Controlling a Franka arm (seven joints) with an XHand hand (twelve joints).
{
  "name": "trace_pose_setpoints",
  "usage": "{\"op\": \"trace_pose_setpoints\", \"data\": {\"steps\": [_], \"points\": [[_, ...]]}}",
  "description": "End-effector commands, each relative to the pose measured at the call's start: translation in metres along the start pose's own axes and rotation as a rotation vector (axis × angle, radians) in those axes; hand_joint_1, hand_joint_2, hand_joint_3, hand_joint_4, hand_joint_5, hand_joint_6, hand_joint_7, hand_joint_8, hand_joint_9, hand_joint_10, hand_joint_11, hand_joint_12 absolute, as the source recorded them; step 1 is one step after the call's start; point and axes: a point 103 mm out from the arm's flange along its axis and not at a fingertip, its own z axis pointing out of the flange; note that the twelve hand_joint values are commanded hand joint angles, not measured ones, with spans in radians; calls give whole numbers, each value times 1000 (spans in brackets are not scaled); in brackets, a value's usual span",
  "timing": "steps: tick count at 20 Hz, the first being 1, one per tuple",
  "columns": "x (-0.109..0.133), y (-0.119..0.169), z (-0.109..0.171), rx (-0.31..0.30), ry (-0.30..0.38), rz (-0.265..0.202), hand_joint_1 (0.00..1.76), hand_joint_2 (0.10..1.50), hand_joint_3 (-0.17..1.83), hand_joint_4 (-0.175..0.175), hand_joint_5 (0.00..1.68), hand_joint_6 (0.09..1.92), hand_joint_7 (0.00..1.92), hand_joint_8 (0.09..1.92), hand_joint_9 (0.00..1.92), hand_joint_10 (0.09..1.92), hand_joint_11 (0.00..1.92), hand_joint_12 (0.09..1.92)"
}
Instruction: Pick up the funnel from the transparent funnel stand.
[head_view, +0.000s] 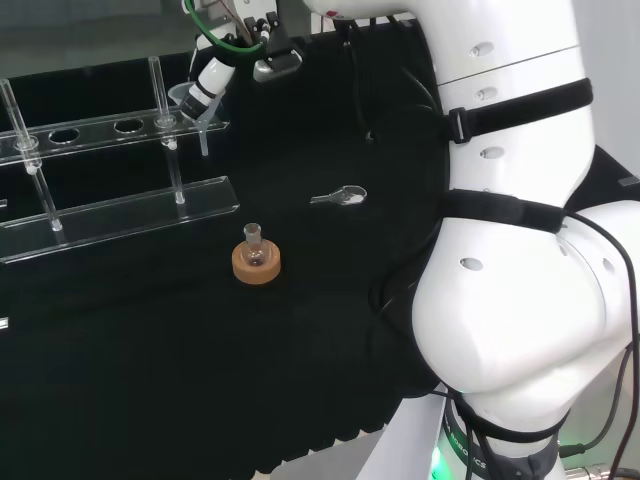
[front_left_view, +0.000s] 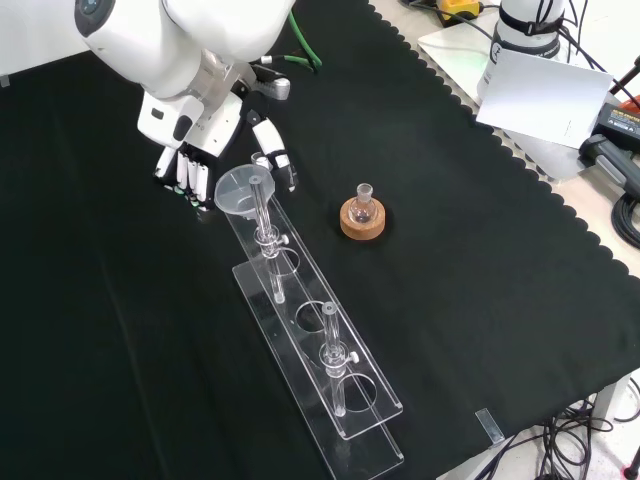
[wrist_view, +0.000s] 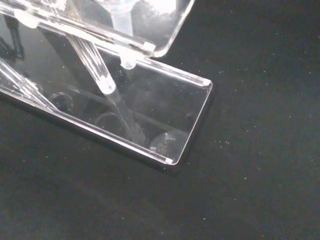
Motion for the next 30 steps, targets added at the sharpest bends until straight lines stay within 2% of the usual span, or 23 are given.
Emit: {"op": "trace_pose_setpoints", "data": {"steps": [1, 7, 12, 15, 21, 25, 30], "points": [[3, 0, 1, 0, 19, -9, 554, 664, 64, -20, 697, 109, 887, 559, 605, 580, 0, 1509], [7, -3, -2, -49, 49, -21, 656, 670, 85, -10, 746, 183, 985, 532, 719, 502, 0, 1528], [6, -7, -4, -96, 61, -18, 754, 631, 175, 1, 686, 524, 1090, 539, 852, 399, 3, 1578], [5, -10, -4, -111, 67, -16, 786, 608, 222, 5, 667, 632, 1110, 556, 888, 382, 17, 1580], [5, -17, -13, -129, 66, -15, 820, 574, 303, 9, 660, 714, 1136, 581, 923, 367, 42, 1568], [7, -25, -24, -152, 61, -22, 829, 513, 443, 9, 655, 738, 1136, 595, 941, 349, 56, 1566], [8, -30, -31, -152, 51, -16, 839, 467, 556, 9, 657, 747, 1135, 601, 952, 342, 72, 1560]]}}
